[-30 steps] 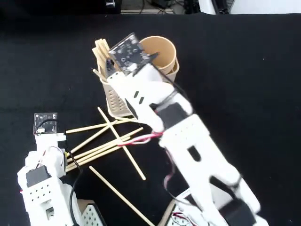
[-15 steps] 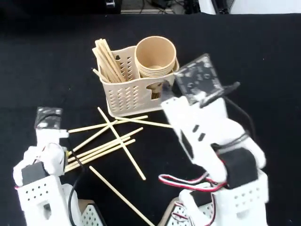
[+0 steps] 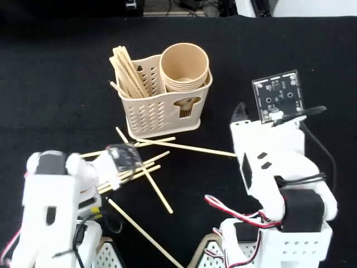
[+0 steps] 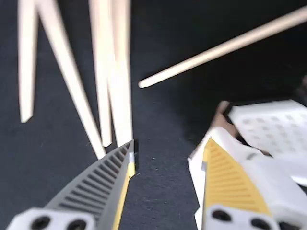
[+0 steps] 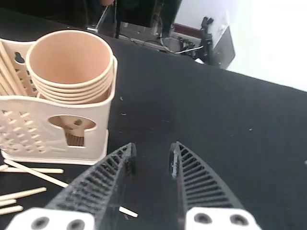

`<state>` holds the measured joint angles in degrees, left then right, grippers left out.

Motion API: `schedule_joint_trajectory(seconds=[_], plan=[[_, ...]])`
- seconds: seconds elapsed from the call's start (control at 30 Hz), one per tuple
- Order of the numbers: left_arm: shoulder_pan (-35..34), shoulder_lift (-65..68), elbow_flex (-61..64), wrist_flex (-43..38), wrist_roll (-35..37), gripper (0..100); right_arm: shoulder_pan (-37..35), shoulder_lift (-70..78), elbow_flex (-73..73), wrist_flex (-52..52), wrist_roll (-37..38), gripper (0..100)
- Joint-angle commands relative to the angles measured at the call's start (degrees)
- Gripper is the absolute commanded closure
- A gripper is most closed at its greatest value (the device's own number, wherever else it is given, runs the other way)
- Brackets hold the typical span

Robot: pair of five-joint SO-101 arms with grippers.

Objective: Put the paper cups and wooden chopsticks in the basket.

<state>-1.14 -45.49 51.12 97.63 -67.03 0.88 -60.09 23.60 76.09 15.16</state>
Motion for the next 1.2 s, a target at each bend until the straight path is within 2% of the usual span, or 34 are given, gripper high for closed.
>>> schedule_joint_trajectory(seconds=[0.0, 0.17, 0.3, 0.47, 0.6, 0.83, 0.97, 1.17], plan=[[8.66, 5.54, -0.31, 0.44, 0.35, 76, 1.32, -0.31, 0.22, 0.0, 3.69, 86.1], [18.15, 4.84, 3.74, -8.26, 14.51, 76, 4.84, -0.4, 2.24, 0.0, 4.75, 86.1], [25.1, 3.87, 11.38, -19.69, 29.63, 76, 6.07, -0.4, 2.42, 0.0, 4.92, 86.1], [29.05, 3.25, 21.14, -32.7, 37.98, 72, 5.98, -0.4, 2.42, 0.0, 4.92, 86.1], [28.97, 2.55, 24.92, -37.98, 39.21, 72, 5.89, -0.4, 2.42, 0.0, 4.92, 86.1], [29.05, -0.18, 25.45, -38.07, 38.59, 72, 5.8, -0.31, 2.42, -0.09, 4.92, 86.1], [29.58, -0.62, 25.45, -35.08, 33.23, 73, 5.8, -0.31, 2.42, -0.09, 4.92, 86.1], [29.58, -0.7, 23.25, -29.01, 25.14, 85, 5.8, -0.04, 2.51, -0.26, 4.92, 86.1]])
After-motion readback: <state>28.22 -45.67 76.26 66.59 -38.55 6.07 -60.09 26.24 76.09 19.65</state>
